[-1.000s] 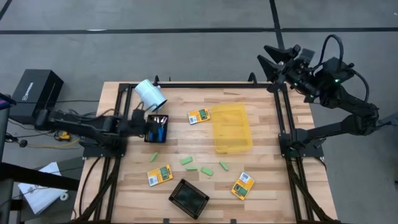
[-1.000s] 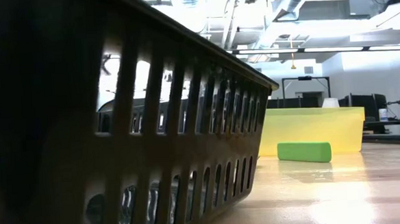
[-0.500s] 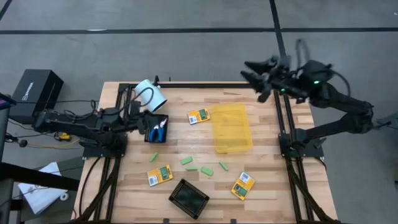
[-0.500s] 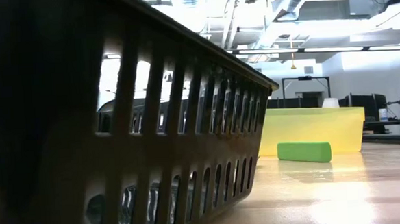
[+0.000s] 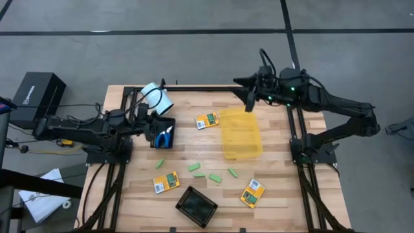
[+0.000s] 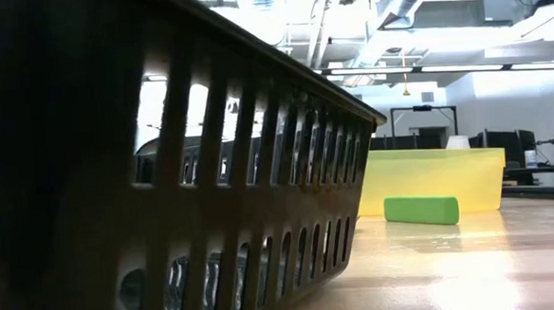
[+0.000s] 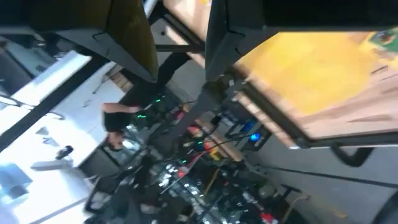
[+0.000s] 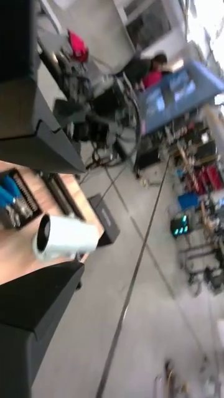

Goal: Pick & Place School Supplies
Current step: Put the top crayon box into the yellow bin

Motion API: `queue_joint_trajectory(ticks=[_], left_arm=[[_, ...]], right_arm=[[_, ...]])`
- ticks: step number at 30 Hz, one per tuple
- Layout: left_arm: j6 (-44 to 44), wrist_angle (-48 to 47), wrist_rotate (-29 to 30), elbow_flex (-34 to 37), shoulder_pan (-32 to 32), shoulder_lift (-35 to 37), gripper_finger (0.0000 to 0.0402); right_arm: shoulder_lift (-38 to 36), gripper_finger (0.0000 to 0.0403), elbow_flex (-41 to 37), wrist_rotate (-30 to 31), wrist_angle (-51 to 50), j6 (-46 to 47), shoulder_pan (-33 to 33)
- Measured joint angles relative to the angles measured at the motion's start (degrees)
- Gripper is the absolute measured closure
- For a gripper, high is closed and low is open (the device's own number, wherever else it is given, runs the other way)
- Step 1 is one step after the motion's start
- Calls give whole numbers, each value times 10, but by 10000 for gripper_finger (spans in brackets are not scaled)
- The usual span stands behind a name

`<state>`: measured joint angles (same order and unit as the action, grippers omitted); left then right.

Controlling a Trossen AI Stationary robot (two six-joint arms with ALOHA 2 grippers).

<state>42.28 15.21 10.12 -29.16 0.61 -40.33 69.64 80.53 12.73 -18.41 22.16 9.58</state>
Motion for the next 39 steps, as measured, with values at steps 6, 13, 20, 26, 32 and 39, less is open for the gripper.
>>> queue_joint_trajectory(ticks=[6, 13, 20, 26, 32, 39], left_arm=[[1, 9, -62, 0, 40, -24, 285], [1, 14, -81, 0, 56, -43, 286], [2, 23, -76, 0, 63, -56, 286], [5, 30, -64, 0, 63, -56, 286], [6, 32, -44, 0, 63, -56, 286], [21, 33, -39, 0, 63, -56, 286]], right_arm=[[20, 168, 16, -51, -100, 42, 112], [114, 168, 124, -191, -232, -22, 219], [234, 168, 176, -327, -273, -64, 288], [306, 168, 179, -367, -286, -77, 341], [354, 183, 180, -414, -313, -100, 361], [408, 217, 180, -448, -347, -156, 367]])
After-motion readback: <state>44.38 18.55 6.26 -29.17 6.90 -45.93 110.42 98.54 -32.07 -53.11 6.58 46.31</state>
